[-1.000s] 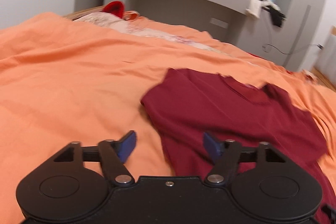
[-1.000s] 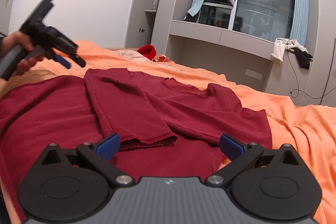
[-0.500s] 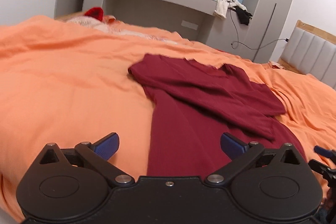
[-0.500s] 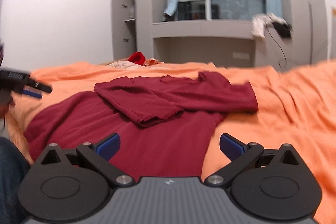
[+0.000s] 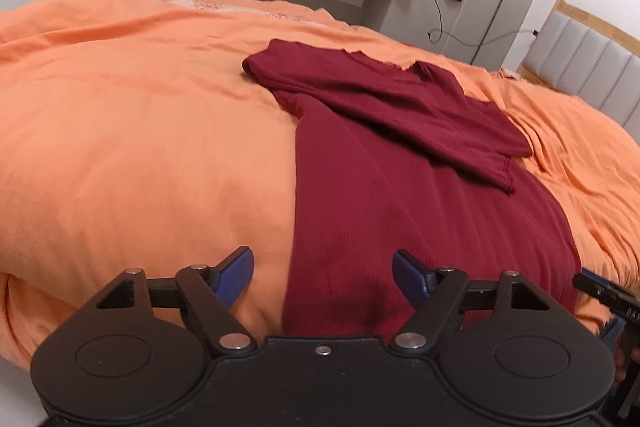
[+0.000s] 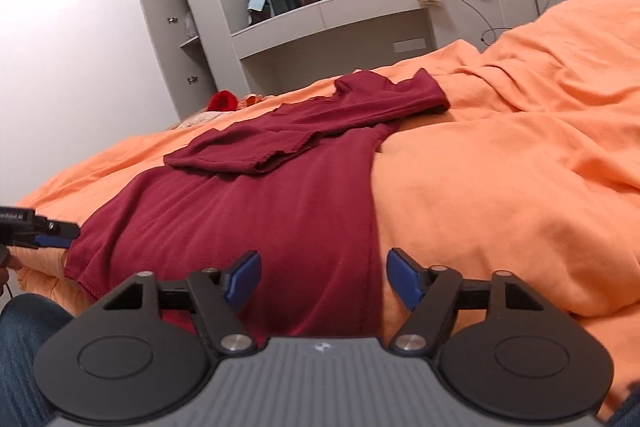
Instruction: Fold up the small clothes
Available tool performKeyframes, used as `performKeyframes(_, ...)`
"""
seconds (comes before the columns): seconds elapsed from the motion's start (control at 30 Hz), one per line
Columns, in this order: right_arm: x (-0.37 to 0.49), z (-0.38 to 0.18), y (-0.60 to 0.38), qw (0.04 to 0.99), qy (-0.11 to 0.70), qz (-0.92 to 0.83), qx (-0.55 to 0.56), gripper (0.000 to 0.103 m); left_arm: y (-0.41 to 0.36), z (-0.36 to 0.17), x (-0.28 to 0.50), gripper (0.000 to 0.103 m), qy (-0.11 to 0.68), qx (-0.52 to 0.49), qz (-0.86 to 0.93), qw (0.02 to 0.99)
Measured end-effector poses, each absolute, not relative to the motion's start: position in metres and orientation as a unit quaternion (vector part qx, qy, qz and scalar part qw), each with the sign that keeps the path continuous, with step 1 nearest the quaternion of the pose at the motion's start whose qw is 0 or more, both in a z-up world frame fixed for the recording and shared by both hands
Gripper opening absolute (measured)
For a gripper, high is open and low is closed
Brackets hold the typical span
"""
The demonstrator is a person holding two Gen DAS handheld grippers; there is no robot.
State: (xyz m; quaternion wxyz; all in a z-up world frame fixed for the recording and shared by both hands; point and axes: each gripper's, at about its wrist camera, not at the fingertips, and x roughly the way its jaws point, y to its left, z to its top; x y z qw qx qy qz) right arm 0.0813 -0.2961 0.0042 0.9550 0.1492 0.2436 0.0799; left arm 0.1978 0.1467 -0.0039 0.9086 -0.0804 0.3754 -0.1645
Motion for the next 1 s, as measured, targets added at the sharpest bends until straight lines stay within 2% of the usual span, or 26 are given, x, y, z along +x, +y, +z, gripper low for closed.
performKeyframes(0.1,0.08,0.001,-0.291,0.955,0.252,0.074,0.138,0.072,0.145,-0.011,0.197,0.072,0.389,-0.079,-0.16,0.904)
performKeyframes(0.17,0.081,-0.001,-0.283,0.959,0.255,0.061,0.108,0.062,0.138,-0.016,0.197,0.064,0.395,-0.063,-0.147,0.904)
performKeyframes(0.23,0.08,-0.002,-0.275,0.963,0.253,0.047,0.077,0.039,0.129,-0.016,0.193,0.049,0.395,-0.035,-0.13,0.909)
performKeyframes(0.27,0.079,-0.001,-0.274,0.964,0.251,0.05,0.075,0.033,0.127,-0.015,0.191,0.043,0.395,-0.028,-0.131,0.909)
performKeyframes(0.3,0.079,0.001,-0.275,0.964,0.249,0.053,0.081,0.019,0.124,-0.013,0.189,0.032,0.395,-0.028,-0.132,0.909)
performKeyframes(0.33,0.078,0.001,-0.276,0.963,0.249,0.056,0.087,0.013,0.123,-0.011,0.187,0.022,0.394,-0.029,-0.134,0.909)
performKeyframes(0.4,0.078,0.003,-0.282,0.96,0.251,0.065,0.103,0.008,0.119,-0.011,0.182,0.011,0.391,-0.028,-0.133,0.91)
performKeyframes(0.5,0.075,0.009,-0.289,0.96,0.245,0.075,0.114,0.006,0.116,-0.006,0.172,0.004,0.375,-0.027,-0.121,0.919)
performKeyframes(0.73,0.054,0.057,-0.316,0.974,0.18,0.089,0.104,0.005,0.114,0.045,0.127,0.003,0.306,-0.041,-0.101,0.946)
performKeyframes(0.87,0.043,0.076,-0.326,0.98,0.157,0.088,0.085,0.005,0.1,0.058,0.103,0.003,0.306,-0.031,-0.112,0.945)
performKeyframes(1.0,0.032,0.075,-0.33,0.981,0.162,0.084,0.07,0.005,0.091,0.048,0.091,0.003,0.323,-0.021,-0.112,0.939)
